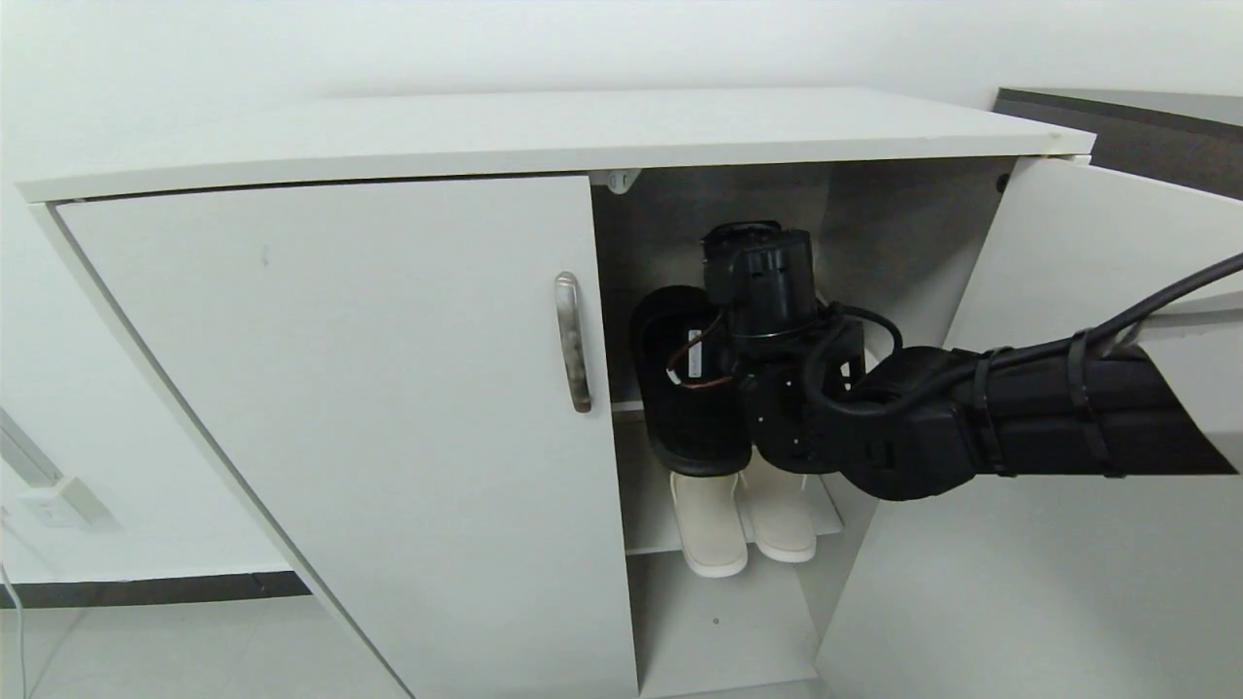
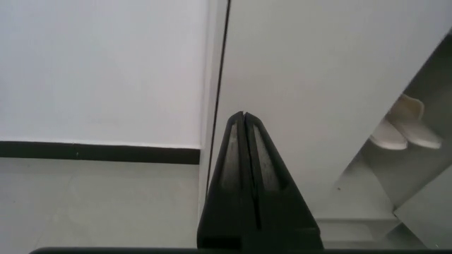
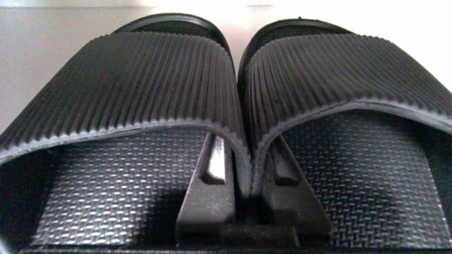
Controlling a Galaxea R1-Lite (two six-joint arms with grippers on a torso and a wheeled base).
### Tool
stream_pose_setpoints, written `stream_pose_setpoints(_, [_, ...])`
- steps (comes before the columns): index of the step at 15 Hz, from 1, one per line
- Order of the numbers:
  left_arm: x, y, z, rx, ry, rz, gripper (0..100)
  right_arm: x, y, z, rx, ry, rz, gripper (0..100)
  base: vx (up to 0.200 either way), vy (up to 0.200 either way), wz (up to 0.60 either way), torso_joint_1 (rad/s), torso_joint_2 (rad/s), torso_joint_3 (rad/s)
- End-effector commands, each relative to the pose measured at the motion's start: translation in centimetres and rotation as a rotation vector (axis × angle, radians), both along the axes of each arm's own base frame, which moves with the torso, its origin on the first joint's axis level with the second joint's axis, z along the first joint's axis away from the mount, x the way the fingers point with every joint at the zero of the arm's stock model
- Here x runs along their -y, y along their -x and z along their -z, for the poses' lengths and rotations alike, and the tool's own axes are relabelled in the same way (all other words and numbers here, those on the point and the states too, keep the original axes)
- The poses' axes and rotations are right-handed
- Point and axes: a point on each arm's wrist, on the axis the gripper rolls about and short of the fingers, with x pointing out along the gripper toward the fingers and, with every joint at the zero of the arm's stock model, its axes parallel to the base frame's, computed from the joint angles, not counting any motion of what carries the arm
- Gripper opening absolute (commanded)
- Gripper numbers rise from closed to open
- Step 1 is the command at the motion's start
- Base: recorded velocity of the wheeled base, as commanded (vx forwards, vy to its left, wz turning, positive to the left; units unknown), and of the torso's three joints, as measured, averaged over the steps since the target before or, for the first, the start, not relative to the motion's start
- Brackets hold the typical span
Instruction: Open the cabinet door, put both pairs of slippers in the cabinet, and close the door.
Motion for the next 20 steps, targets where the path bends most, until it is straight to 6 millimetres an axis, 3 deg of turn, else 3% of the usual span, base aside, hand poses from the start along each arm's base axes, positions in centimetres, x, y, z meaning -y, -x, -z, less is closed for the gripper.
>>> stream_pose_setpoints(1, [0.0,0.0,0.0,-0.001,0.001,-0.001,0,0.2,-0.9,-0.1,0.008,-0.003,0.012,0,0.0,0.0,0.0,0.0,0.0,0.0])
stream_pose_setpoints(5, [0.0,0.0,0.0,0.001,0.001,-0.002,0,-0.2,-2.6,0.0,0.002,-0.005,-0.006,0,0.0,0.0,0.0,0.0,0.0,0.0])
stream_pose_setpoints(14, [0.0,0.0,0.0,0.001,0.002,-0.002,0,-0.2,-4.4,-0.7,0.004,-0.011,0.003,0,0.0,0.0,0.0,0.0,0.0,0.0])
stream_pose_setpoints(20, [0.0,0.0,0.0,0.001,0.002,-0.002,0,0.2,-5.2,0.0,-0.008,-0.002,0.017,0,0.0,0.0,0.0,0.0,0.0,0.0])
